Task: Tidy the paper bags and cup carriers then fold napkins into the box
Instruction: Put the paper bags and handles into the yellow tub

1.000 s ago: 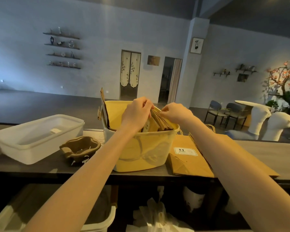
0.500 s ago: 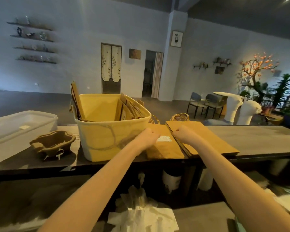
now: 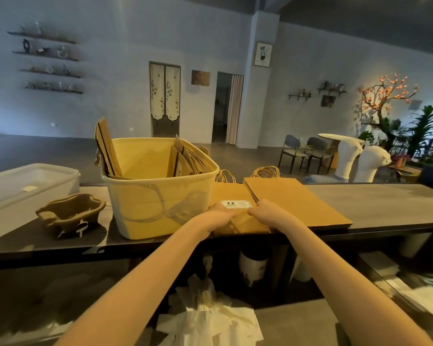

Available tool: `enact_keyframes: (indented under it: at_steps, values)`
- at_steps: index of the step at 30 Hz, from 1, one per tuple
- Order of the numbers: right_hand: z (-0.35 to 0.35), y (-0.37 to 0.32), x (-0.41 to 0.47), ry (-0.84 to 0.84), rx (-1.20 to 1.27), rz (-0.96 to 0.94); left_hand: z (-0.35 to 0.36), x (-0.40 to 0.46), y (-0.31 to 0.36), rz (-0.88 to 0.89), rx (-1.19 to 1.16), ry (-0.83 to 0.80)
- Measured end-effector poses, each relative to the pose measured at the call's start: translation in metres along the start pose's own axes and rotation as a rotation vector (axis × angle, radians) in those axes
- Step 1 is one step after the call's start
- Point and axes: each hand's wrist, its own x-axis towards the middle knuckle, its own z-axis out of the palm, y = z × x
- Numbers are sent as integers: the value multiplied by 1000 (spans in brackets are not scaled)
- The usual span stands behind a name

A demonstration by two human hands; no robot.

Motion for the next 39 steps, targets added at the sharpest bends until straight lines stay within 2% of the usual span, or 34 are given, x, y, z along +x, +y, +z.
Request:
enact_keyframes:
  at_steps: [6,11,13,16,18,20,24,28,34,39]
  values:
    - [-6,1,-2,27,141,83,0,7,-2,-53,-142,16]
    - [-7,6,5,139,157,131,-2,9,-1,-41,-326,30]
    - [-7,11,8,193,201,154,-1,8,1,-38,-456,66]
    - [-6,16,7,255,471,133,-5,8,2,-25,-759,104]
    - [-9,14,0,298,573,80,-10,1,10,-39,-1005,86]
    - [-14,9,-11,346,610,1,-12,-6,18,-70,-1118,79]
    - [-28,3,-37,433,673,-182,-13,-19,33,-34,-1032,82]
    - [-41,3,-58,523,669,-195,-19,-33,49,101,-913,65]
    - [-67,0,-80,699,351,-150,-28,-58,78,420,-464,147]
    - [-84,-6,-99,841,2,-499,-48,-71,93,614,-81,279]
